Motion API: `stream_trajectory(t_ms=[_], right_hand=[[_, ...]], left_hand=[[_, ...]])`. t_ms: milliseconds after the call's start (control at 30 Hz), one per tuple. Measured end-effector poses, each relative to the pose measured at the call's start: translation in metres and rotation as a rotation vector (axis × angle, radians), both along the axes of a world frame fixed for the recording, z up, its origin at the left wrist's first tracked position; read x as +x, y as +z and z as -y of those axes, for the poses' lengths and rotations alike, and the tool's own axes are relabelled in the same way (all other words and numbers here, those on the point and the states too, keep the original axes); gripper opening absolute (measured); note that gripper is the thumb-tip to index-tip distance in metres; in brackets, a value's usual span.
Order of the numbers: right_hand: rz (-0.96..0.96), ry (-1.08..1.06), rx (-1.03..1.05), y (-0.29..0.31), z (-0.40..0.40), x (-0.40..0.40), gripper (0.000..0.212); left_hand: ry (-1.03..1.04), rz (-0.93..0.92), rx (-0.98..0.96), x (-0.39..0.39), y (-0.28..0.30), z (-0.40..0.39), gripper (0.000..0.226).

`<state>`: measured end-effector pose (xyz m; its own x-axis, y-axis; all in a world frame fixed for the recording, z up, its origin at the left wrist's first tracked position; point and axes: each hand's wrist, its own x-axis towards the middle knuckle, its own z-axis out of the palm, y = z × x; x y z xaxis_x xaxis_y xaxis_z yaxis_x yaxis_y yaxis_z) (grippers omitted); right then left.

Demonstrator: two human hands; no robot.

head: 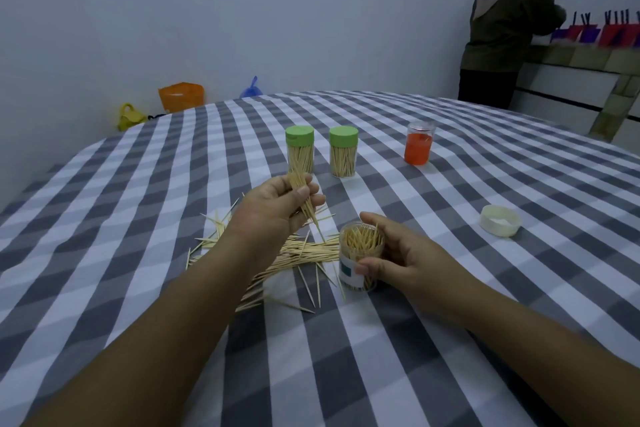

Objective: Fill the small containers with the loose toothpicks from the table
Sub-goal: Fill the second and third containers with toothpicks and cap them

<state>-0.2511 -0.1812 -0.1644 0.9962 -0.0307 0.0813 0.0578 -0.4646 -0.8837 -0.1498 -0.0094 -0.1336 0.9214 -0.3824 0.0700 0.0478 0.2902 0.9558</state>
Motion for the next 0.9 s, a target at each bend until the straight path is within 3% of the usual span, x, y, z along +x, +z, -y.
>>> stream_trajectory(t_ms=[200, 367, 633, 900], right_hand=[[0.008, 0.012, -0.001, -0.004, 0.002, 0.001, 0.072], [0.014, 0.019, -0.006, -0.004, 0.003, 0.002, 0.072], [0.025, 0.056, 0.034, -0.008, 0.004, 0.004, 0.083], [0.042, 0.060, -0.009, -0.007, 0.006, 0.004, 0.071]], left_hand=[[0.003, 0.014, -0.229, -0.009, 0.009, 0.005, 0.016], [-0.038, 0.039, -0.272, -0.021, 0.013, 0.011, 0.017], [-0.119, 0.181, 0.058, -0.036, -0.008, 0.023, 0.018], [-0.076, 0.253, 0.166, -0.039, -0.012, 0.027, 0.020]])
